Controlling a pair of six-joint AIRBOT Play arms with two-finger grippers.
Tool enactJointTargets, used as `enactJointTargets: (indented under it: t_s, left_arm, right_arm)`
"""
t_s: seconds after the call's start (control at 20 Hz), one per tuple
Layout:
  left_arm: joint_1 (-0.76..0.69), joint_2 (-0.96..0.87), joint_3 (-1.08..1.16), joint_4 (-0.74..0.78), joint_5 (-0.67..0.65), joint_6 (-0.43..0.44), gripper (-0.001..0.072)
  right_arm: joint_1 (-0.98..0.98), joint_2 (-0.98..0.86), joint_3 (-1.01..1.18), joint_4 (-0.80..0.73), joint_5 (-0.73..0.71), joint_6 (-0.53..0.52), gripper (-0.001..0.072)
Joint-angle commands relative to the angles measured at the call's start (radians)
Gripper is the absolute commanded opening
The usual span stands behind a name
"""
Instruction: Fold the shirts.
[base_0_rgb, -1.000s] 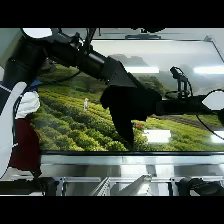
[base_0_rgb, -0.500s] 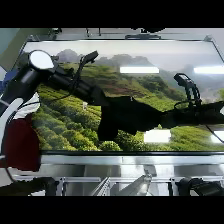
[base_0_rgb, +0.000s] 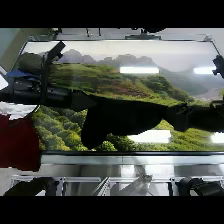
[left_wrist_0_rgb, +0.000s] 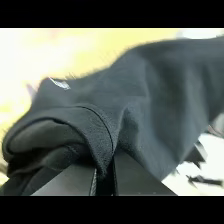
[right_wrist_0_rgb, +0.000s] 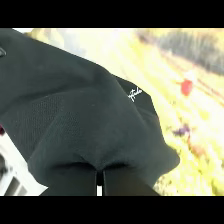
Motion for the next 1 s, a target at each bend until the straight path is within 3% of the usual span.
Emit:
enactJointTargets:
  t_s: [0.0,0.05,0.1,0.15,0.2,0.25,0.3,0.55,0.7,0.95]
  left_arm:
    - [0.0,-0.048,-0.009,0.061,0.114,0.001,0.0024]
    - [0.0,-0.11,-0.009,0.061,0.114,0.013,0.0025]
    - [0.0,-0.172,-0.008,0.061,0.119,0.031,0.0136]
    - [0.005,-0.224,-0.008,0.063,0.131,0.037,0.0403]
    - [0.017,-0.272,-0.003,0.066,0.14,0.037,0.0682]
    - [0.035,-0.312,0.016,0.089,0.127,0.037,0.0717]
    - [0.06,-0.348,0.051,0.134,0.09,0.035,0.0717]
    - [0.174,-0.409,0.071,0.216,-0.054,-0.002,0.0715]
    - [0.173,-0.409,-0.111,0.206,-0.024,0.002,0.0714]
    - [0.091,-0.409,-0.324,0.199,0.142,0.022,0.0711]
  right_arm:
    - [0.002,-0.178,0.002,0.026,-0.08,-0.01,0.0022]
    - [0.002,-0.268,0.002,0.026,-0.083,-0.009,0.0022]
    - [0.002,-0.347,0.002,0.027,-0.087,-0.009,0.0023]
    - [0.002,-0.425,0.002,0.027,-0.087,-0.009,0.0064]
    - [0.001,-0.488,0.002,0.026,-0.089,-0.009,0.0262]
    - [-0.001,-0.531,0.003,0.026,-0.088,-0.009,0.0449]
    - [-0.008,-0.561,0.003,0.026,-0.087,-0.01,0.0524]
    - [-0.048,-0.575,0.002,0.027,-0.075,-0.055,0.0524]
    - [0.047,-0.594,0.0,0.026,-0.034,-0.055,0.0524]
    - [0.238,-0.706,-0.001,0.027,-0.085,-0.03,0.0523]
